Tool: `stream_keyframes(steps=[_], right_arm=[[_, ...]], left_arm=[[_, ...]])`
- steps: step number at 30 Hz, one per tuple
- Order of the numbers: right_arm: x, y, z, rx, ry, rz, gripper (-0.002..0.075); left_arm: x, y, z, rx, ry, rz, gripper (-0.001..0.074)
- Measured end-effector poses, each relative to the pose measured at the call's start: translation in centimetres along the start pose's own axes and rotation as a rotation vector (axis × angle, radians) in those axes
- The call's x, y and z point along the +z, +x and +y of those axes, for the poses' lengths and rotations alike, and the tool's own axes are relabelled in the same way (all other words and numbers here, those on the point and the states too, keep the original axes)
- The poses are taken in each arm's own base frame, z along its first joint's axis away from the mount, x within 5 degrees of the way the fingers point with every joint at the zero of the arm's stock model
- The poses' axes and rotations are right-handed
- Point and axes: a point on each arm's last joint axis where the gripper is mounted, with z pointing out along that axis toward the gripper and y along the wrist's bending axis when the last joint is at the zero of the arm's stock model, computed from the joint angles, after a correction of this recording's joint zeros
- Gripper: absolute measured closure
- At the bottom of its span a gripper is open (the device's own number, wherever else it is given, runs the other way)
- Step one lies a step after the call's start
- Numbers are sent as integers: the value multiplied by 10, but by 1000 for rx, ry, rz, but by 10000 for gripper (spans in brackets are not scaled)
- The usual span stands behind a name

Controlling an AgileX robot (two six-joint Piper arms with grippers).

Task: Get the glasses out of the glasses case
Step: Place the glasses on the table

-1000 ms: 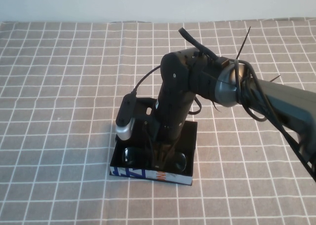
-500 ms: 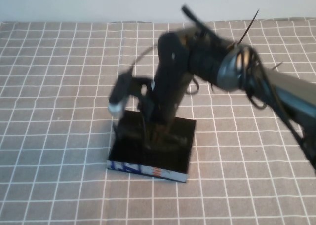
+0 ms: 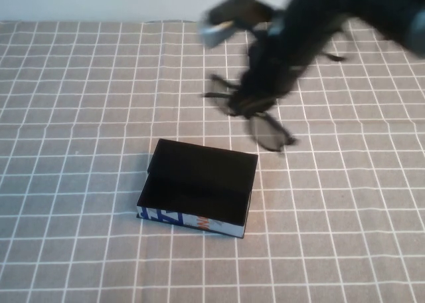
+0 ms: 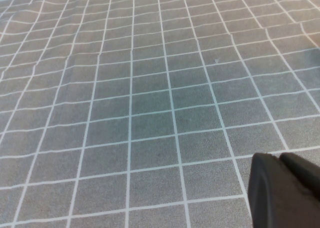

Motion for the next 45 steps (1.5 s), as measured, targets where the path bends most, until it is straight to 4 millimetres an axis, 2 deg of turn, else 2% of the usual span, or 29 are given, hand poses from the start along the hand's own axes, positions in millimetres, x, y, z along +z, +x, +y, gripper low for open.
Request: stream_keyframes(steps=[4, 8, 11, 17, 25, 32, 37, 41, 45], right_arm=[[1, 37, -41, 252, -56, 56, 721], [22, 76, -65, 469, -100, 112, 721], [43, 99, -71, 571, -105, 126, 721], [79, 127, -68, 716, -109, 94, 721], [90, 135, -68, 751, -96, 83, 699], [95, 137, -69, 762, -98, 97, 505], [94, 138, -69, 765, -87, 104, 460], [74, 138, -64, 727, -79, 111, 461], [34, 141, -51, 666, -58, 78, 536]], left_arm=[[0, 0, 0, 0, 0, 0, 739], [0, 0, 0, 0, 0, 0, 739], [0, 0, 0, 0, 0, 0, 739], [0, 0, 0, 0, 0, 0, 739], [0, 0, 0, 0, 0, 0, 739], [0, 0, 0, 0, 0, 0, 739], [0, 0, 0, 0, 0, 0, 739], [0, 0, 0, 0, 0, 0, 739], [0, 0, 0, 0, 0, 0, 739]])
